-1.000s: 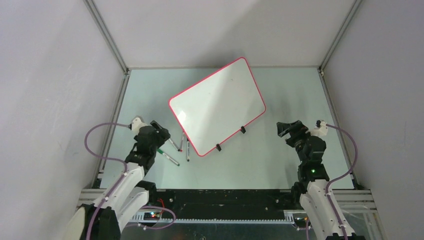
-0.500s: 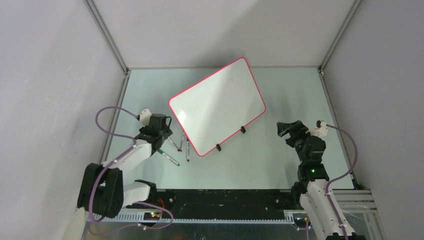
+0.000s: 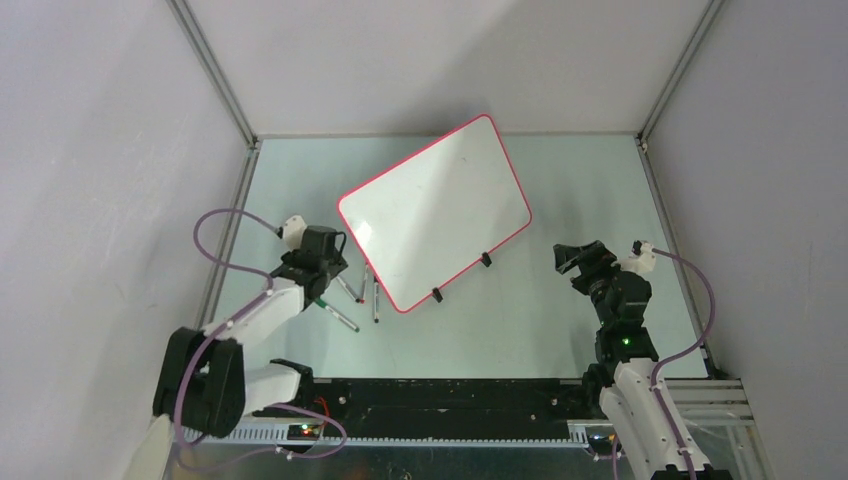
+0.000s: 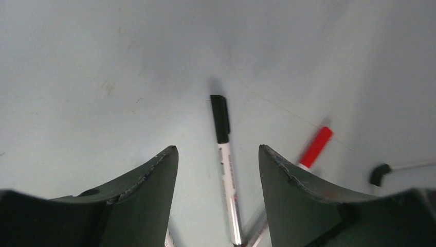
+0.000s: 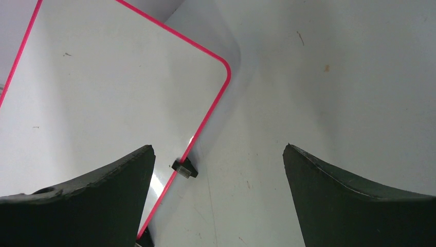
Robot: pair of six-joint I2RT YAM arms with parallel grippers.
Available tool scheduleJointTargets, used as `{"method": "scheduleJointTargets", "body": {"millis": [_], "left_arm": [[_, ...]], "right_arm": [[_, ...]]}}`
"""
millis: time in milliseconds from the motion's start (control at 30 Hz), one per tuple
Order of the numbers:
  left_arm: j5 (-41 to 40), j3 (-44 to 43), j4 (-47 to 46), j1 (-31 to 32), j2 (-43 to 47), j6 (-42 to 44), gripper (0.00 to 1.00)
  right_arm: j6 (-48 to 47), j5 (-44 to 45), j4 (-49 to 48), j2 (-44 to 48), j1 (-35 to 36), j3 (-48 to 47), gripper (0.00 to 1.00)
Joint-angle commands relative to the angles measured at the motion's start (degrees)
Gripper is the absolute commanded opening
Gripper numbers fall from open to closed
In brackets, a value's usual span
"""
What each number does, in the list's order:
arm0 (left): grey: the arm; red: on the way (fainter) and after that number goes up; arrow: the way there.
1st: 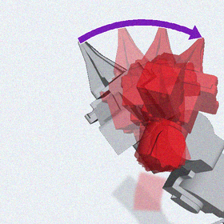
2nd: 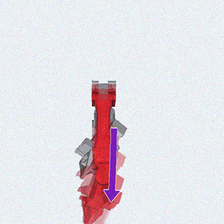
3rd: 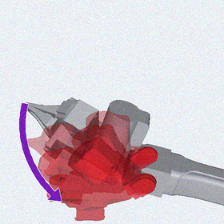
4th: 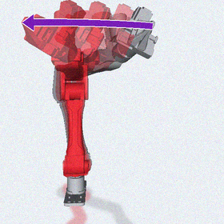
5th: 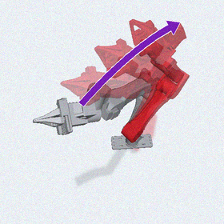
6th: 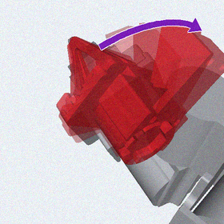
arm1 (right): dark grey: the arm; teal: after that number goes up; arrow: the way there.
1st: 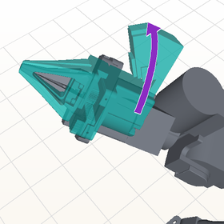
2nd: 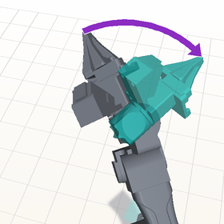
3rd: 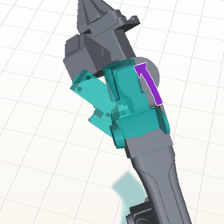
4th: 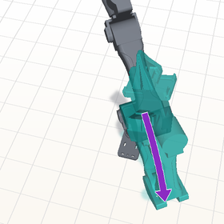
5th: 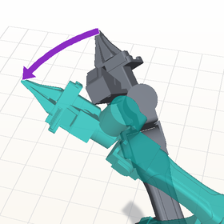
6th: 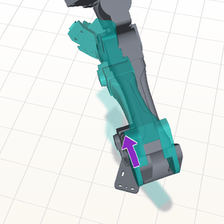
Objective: Write a sentence on the whiteboard
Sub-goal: Open the whiteboard marker at the center of the board.
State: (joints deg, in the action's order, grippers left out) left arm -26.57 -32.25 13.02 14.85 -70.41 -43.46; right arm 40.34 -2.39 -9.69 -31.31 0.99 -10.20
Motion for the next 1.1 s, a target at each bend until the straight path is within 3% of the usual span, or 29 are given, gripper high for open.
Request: {"method": "scheduleJointTargets", "body": {"millis": [0,233,367,600,700,800,967,1067], "left_arm": [[-1.5,2.5,-3.6,2.2,9.7,3.5,0.66],[4.9,11.0,-6.9,2.7,25.4,9.3,0.68],[2.1,12.2,-2.1,2.7,28.9,4.2,0.65],[6.6,10.0,8.5,4.8,30.3,-0.2,0.56],[-2.1,6.7,21.7,7.5,31.5,-11.0,0.55],[-3.6,5.2,30.2,9.5,32.7,-18.5,0.52],[-4.5,5.1,32.9,10.4,32.7,-23.1,0.61],[-4.6,5.6,31.5,10.3,30.8,-23.8,0.62]], "right_arm": [[0.1,0.7,-1.6,-0.2,-0.2,-1.4,1.0],[0.1,0.6,-1.9,-0.3,-0.2,-1.3,0.98],[0.0,0.6,-1.9,-0.3,-0.2,-1.4,0.98],[0.0,0.6,-2.2,-0.1,-0.2,-1.3,0.97],[0.0,0.6,-2.1,-0.2,-0.2,-1.3,0.97],[0.0,0.6,-2.0,0.0,-0.2,-1.3,0.98],[0.1,0.3,-1.9,0.4,-0.3,-1.2,0.97],[0.1,0.4,-1.7,0.6,-0.3,-1.2,0.97]]}}
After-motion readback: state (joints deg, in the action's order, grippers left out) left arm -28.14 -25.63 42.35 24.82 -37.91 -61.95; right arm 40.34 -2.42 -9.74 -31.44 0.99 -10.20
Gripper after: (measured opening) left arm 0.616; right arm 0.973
